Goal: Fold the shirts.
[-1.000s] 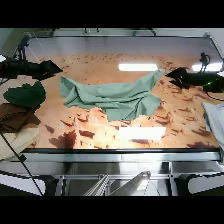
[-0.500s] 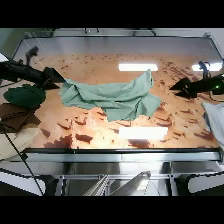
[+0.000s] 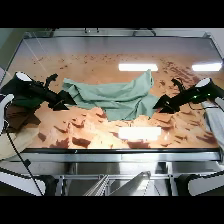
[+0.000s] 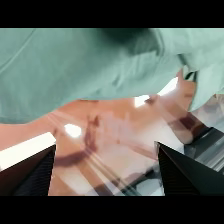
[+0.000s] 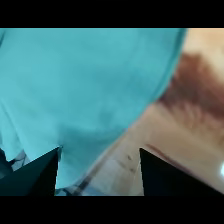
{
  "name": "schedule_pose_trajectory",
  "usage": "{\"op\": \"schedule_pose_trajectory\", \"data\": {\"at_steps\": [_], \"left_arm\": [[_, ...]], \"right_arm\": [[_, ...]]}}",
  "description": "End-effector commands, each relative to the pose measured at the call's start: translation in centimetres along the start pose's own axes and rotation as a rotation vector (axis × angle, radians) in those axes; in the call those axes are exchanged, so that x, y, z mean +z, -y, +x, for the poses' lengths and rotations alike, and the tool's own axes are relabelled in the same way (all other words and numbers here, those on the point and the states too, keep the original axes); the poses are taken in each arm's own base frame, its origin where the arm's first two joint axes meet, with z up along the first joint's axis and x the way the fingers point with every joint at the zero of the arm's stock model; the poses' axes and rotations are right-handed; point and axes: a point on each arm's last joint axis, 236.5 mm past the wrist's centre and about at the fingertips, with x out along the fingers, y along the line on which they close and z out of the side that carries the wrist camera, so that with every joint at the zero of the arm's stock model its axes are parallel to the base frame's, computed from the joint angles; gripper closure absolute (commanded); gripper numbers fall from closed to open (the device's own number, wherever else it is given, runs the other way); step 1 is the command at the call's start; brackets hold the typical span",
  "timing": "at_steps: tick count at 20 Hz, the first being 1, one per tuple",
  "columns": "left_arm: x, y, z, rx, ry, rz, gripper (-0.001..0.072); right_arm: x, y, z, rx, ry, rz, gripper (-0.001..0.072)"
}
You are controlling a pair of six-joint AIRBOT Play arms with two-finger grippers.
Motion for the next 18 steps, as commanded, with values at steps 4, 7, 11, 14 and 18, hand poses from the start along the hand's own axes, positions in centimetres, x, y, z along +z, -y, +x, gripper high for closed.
{"op": "schedule_pose_trajectory", "data": {"at_steps": [4,7,11,14,18], "left_arm": [[2.4,-2.1,2.3,0.074,0.062,0.004,0.0013],[4.2,-1.6,4.0,0.076,0.044,0.013,0.0014],[6.9,-0.3,3.7,0.076,0.059,0.073,0.0704],[7.8,1.3,1.6,0.067,0.069,0.115,0.0690],[8.0,8.1,-5.8,0.061,0.189,0.274,0.0690]], "right_arm": [[1.2,-4.3,4.5,0.039,0.045,-0.054,0.0319],[1.3,-4.9,5.0,0.052,0.047,-0.054,0.0347],[1.3,-5.0,5.0,0.055,0.048,-0.053,0.0691],[1.2,-6.5,4.3,0.110,0.048,-0.097,0.0693],[0.1,-13.4,-2.6,0.242,0.144,-0.279,0.0693]]}}
